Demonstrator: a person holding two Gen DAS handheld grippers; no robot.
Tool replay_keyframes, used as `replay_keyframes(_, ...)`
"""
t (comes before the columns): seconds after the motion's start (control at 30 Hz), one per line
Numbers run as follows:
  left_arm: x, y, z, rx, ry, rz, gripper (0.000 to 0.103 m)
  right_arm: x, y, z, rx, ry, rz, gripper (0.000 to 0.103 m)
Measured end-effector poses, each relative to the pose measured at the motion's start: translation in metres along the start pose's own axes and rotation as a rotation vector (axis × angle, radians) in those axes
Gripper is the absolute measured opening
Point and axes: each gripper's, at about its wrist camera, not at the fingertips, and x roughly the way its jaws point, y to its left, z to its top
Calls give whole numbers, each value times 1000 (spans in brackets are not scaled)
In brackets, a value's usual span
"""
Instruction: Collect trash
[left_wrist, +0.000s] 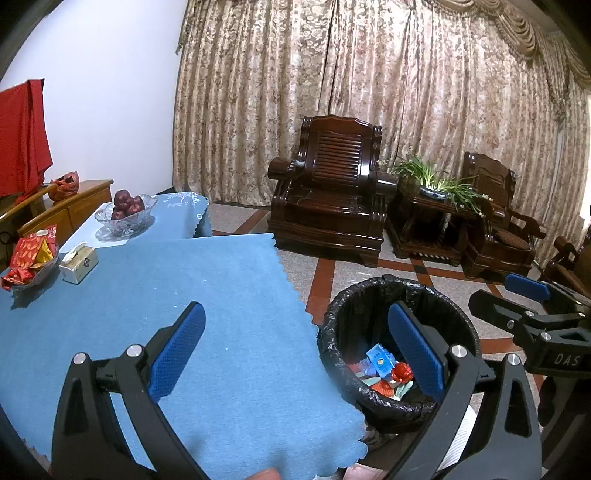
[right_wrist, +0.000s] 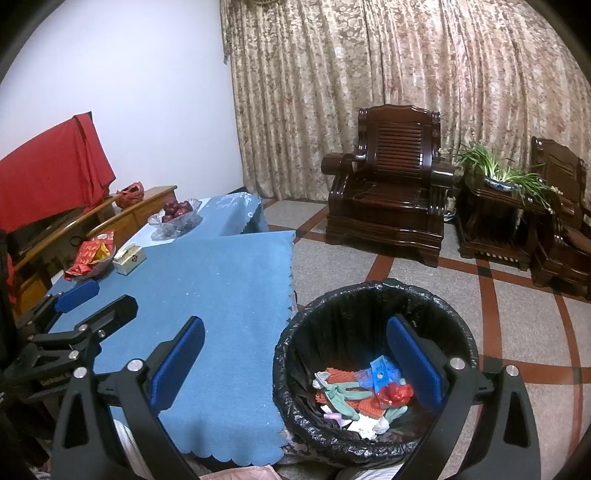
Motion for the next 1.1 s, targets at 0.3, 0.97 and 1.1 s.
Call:
replay_keyframes(0.3, 0, -1, 0, 0, -1, 0, 97, 0, 1, 0, -1, 1, 0, 97)
replay_keyframes(0.97, -1, -1, 0, 1, 0, 1, 97, 1, 2, 0, -2, 2, 1, 97)
replay_keyframes(1.1, -1, -1, 1, 1, 1, 1, 97, 1, 3, 0, -2, 4, 0, 97)
